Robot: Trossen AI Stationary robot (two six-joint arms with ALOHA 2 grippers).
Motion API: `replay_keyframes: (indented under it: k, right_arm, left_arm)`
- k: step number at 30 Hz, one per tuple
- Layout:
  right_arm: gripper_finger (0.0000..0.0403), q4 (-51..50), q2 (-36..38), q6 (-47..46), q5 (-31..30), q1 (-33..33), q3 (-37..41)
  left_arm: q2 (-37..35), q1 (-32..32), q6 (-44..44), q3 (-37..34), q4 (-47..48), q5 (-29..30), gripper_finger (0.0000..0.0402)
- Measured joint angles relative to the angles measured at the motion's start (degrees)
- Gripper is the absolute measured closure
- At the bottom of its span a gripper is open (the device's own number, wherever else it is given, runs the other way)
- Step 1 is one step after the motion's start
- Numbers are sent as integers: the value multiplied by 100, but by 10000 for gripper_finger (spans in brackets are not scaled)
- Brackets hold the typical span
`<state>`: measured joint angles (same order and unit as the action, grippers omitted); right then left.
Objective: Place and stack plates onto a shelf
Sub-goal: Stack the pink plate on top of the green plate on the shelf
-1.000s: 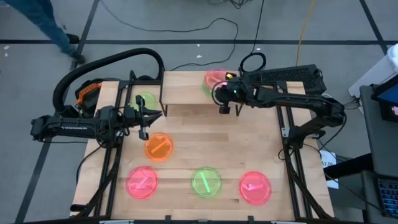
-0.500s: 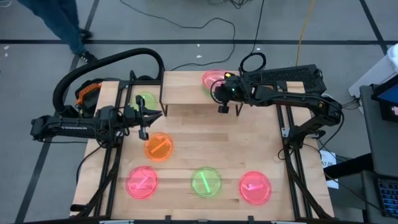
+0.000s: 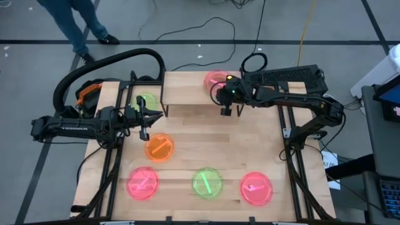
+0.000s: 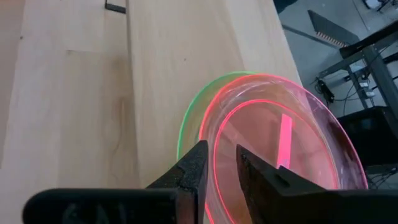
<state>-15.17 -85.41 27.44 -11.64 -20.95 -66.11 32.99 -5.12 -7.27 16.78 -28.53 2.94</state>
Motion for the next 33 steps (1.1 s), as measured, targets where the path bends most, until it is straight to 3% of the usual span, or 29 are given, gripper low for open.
replay_keyframes:
  k: [10, 15, 20, 23, 33]
  right_arm:
    - [332, 7, 59, -40, -2, 247, 2]
    - [332, 38, 575, -285, 37, 480, 4]
    - [332, 115, 1523, -888, 903, 617, 106]
    - [332, 377, 2316, -1118, 1035, 725, 532]
    - [332, 2231, 5390, -1790, 1032, 994, 3146]
  left_arm:
    - [-2, 1, 4, 0, 0, 0, 353]
    - [-2, 1, 4, 0, -2, 0, 353]
    - [-1, 1, 2, 0, 0, 0, 353]
    - [-1, 2, 2, 0, -1, 0, 353]
    - [-2, 0, 2, 0, -2, 0, 353]
